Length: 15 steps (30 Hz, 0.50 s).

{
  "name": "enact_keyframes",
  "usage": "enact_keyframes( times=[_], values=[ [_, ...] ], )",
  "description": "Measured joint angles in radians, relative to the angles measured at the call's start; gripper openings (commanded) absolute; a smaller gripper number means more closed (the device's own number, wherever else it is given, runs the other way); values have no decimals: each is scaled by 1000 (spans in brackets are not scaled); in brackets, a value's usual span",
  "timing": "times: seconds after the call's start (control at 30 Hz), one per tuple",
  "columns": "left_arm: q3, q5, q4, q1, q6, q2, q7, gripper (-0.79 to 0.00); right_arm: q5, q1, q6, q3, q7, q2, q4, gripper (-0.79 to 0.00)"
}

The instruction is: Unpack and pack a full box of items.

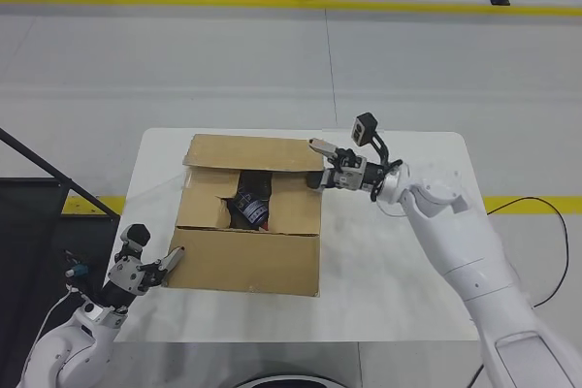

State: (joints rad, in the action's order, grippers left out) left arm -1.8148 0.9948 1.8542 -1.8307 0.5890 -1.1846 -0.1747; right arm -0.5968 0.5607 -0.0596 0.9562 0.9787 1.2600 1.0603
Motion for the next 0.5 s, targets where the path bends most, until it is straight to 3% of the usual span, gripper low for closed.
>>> enact_keyframes(
  times=[0.17,0.5],
  values=[
    [1,3,2,-5,-4,0,-4,0,-36,-52,-44,-11,-18,21,-40,0],
    [1,9,-2,-31,-9,-2,-31,0,-5,-191,-158,-71,-215,86,-214,0]
  ],
)
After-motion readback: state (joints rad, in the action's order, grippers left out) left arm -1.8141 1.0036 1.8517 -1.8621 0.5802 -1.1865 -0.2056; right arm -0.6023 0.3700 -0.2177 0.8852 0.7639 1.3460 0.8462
